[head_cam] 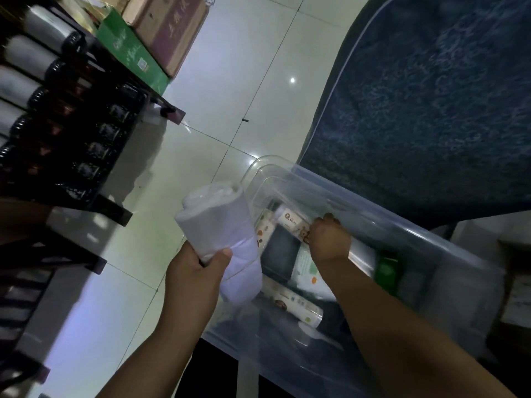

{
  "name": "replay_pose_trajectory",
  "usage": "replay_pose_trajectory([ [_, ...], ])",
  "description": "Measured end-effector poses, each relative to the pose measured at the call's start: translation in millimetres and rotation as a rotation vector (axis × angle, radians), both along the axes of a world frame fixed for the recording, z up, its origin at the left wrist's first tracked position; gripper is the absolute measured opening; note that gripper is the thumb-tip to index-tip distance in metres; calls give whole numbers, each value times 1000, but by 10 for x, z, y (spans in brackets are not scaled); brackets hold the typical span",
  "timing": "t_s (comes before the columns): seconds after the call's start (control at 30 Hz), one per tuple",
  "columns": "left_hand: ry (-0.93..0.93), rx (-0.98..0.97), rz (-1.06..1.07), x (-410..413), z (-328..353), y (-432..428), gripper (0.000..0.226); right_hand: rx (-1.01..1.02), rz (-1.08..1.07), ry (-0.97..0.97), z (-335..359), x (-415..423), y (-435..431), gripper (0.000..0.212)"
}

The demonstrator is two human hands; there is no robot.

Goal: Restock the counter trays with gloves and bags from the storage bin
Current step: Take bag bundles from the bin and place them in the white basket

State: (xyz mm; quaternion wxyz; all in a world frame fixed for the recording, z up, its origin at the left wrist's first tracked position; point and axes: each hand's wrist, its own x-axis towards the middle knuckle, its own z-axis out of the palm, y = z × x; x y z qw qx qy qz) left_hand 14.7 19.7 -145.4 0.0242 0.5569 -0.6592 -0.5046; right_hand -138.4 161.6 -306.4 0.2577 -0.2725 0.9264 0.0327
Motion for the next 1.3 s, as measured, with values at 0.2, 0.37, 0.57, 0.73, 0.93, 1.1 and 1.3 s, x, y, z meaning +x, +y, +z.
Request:
replay_pose_trajectory([
  [0.2, -8, 3, 7, -19, 10, 57, 16, -121, -43, -108, -193, 185, 211, 36],
  [0.37, -11, -2, -16, -82, -2, 111, 16, -124, -31, -119, -246, 227, 284, 36],
  [0.57, -16, 15, -62, -149, 58, 176, 14, -19, 138, -131, -12, 49, 326, 22],
  [0.73, 23, 24, -137, -184, 300, 248, 16, -115, 133, -41, 613, 104, 517, 19],
  [0.93, 144, 38, -220, -270, 694, 285, 14, -321, -175, 21, 1485, 172, 722, 15],
  [1.1, 242, 46, -314, -314, 999, 294, 12, -588, -552, 12, 2197, 362, 843, 23],
  [1.3, 336, 183, -494, -399, 1332, 317, 9, -723, -794, 190, 2936, 845, 1061, 7],
])
